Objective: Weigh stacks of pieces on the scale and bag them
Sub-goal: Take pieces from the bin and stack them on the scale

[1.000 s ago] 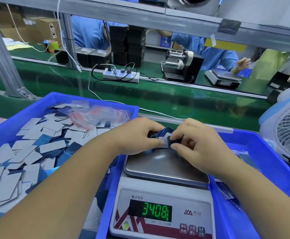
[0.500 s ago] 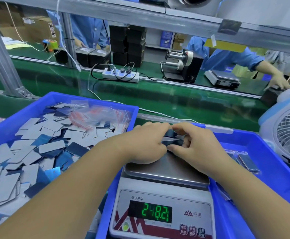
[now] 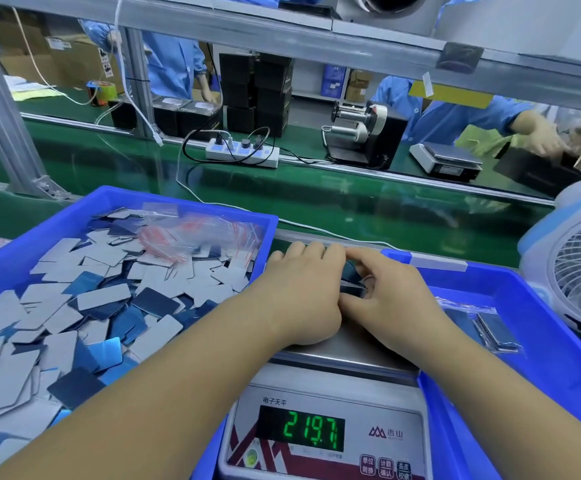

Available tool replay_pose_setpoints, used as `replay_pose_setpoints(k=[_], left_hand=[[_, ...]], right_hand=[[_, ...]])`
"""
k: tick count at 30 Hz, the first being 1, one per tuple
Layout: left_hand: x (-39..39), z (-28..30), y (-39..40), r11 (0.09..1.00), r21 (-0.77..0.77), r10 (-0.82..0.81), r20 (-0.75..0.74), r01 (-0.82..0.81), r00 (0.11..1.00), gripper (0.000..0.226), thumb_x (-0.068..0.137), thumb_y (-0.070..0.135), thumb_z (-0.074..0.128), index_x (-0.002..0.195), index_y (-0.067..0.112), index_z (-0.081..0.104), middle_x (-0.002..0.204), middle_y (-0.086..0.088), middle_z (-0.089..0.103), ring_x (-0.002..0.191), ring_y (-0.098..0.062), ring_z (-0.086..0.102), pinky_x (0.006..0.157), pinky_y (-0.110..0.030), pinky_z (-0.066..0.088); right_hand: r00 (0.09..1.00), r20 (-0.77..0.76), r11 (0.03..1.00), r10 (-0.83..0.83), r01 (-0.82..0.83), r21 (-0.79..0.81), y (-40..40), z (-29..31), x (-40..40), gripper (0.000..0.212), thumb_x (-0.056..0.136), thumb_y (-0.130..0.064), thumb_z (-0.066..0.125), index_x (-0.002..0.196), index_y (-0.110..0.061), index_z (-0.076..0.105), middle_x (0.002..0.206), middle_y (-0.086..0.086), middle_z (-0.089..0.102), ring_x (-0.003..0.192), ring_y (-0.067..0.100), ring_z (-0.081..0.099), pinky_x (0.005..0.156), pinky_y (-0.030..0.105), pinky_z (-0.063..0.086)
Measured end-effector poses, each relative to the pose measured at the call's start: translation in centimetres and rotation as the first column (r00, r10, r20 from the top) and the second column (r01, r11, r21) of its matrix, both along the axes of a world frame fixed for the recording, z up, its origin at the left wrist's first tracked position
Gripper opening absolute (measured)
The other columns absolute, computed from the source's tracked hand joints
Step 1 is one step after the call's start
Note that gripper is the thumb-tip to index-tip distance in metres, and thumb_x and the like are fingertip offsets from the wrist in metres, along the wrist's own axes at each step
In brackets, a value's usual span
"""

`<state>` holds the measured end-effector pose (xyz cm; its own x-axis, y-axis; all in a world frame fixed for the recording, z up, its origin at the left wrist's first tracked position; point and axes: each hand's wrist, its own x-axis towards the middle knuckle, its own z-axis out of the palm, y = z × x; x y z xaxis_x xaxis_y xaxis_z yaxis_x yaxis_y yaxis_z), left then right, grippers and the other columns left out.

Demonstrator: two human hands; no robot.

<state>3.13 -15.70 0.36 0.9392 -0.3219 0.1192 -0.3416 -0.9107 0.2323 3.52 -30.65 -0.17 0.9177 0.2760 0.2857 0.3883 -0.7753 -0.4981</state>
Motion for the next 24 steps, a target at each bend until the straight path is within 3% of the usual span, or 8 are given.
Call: replay_pose_setpoints(k=[4, 9, 13, 16, 19, 21, 24], left_hand=[[-0.4, -0.2, -0.9, 0.992, 0.109, 0.041, 0.129, -0.056, 0.991, 0.044, 0.085, 0.02, 0.047, 0.128, 0.019, 0.039, 0.123, -0.005, 0.049, 0.113, -0.028, 0.042, 0.083, -0.041, 0.031], [-0.4, -0.2, -1.8, 0.981, 0.172, 0.058, 0.173, -0.088, 0.983, 0.048, 0.091, 0.022, 0.048, 0.138, 0.018, 0.038, 0.129, -0.008, 0.047, 0.12, -0.03, 0.042, 0.092, -0.042, 0.035], [-0.4, -0.4, -2.0, 0.984, 0.166, 0.04, 0.149, -0.065, 0.988, 0.049, 0.091, 0.021, 0.049, 0.138, 0.016, 0.038, 0.129, -0.009, 0.046, 0.119, -0.031, 0.041, 0.091, -0.042, 0.034], [0.1, -0.2, -1.0, 0.999, -0.042, 0.005, -0.002, -0.005, 1.0, 0.052, 0.087, 0.017, 0.049, 0.139, 0.017, 0.037, 0.133, -0.007, 0.046, 0.121, -0.029, 0.04, 0.096, -0.041, 0.035], [0.7, 0.3, 0.4, 0.924, -0.382, -0.082, -0.157, 0.016, 0.984, 0.055, 0.086, 0.01, 0.053, 0.14, 0.021, 0.043, 0.138, 0.002, 0.051, 0.127, -0.019, 0.046, 0.1, -0.03, 0.039], [0.8, 0.4, 1.1, 0.882, -0.471, -0.127, -0.183, 0.027, 0.975, 0.053, 0.087, 0.009, 0.057, 0.136, 0.023, 0.048, 0.133, 0.006, 0.053, 0.121, -0.013, 0.051, 0.095, -0.023, 0.038], [1.0, 0.0, 1.6, 0.848, -0.53, -0.135, -0.219, -0.002, 0.966, 0.052, 0.084, 0.007, 0.057, 0.13, 0.03, 0.048, 0.126, 0.011, 0.054, 0.112, -0.011, 0.054, 0.093, -0.027, 0.045]], right_hand=[[0.999, 0.037, 1.0, -0.012, 0.012, -0.004, 0.1, 0.0, -0.1, 0.038, 0.073, -0.021, 0.071, 0.11, -0.028, 0.064, 0.081, -0.016, 0.064, 0.082, 0.001, 0.054, 0.068, 0.008, 0.039], [0.999, 0.032, 0.999, 0.033, -0.033, 0.011, -0.2, 0.4, -0.1, 0.029, 0.075, -0.013, 0.066, 0.102, -0.021, 0.065, 0.086, -0.01, 0.069, 0.069, 0.001, 0.053, 0.065, 0.014, 0.043], [0.998, 0.055, 0.999, 0.042, -0.043, 0.027, -0.2, 0.4, -0.2, 0.033, 0.075, -0.008, 0.065, 0.106, -0.018, 0.066, 0.09, -0.008, 0.072, 0.084, 0.01, 0.057, 0.074, 0.023, 0.045], [0.997, 0.058, 0.998, 0.055, -0.055, 0.001, -0.6, 0.5, 0.0, 0.048, 0.075, -0.017, 0.072, 0.12, -0.03, 0.063, 0.09, -0.019, 0.069, 0.09, 0.0, 0.057, 0.075, 0.008, 0.042], [0.997, 0.06, 0.999, 0.051, -0.049, -0.022, -1.0, 0.5, 0.3, 0.061, 0.076, -0.023, 0.078, 0.13, -0.041, 0.056, 0.084, -0.025, 0.066, 0.076, -0.006, 0.055, 0.068, 0.008, 0.037], [0.998, 0.057, 0.997, 0.037, -0.033, -0.068, -1.1, 0.4, 0.2, 0.067, 0.078, -0.03, 0.078, 0.137, -0.043, 0.051, 0.075, -0.022, 0.062, 0.067, -0.005, 0.051, 0.064, 0.01, 0.035], [0.995, 0.086, 0.982, 0.046, -0.029, -0.189, -1.0, 0.7, -0.1, 0.066, 0.082, -0.037, 0.074, 0.141, -0.045, 0.046, 0.061, -0.025, 0.053, 0.062, -0.003, 0.046, 0.056, 0.013, 0.033]])
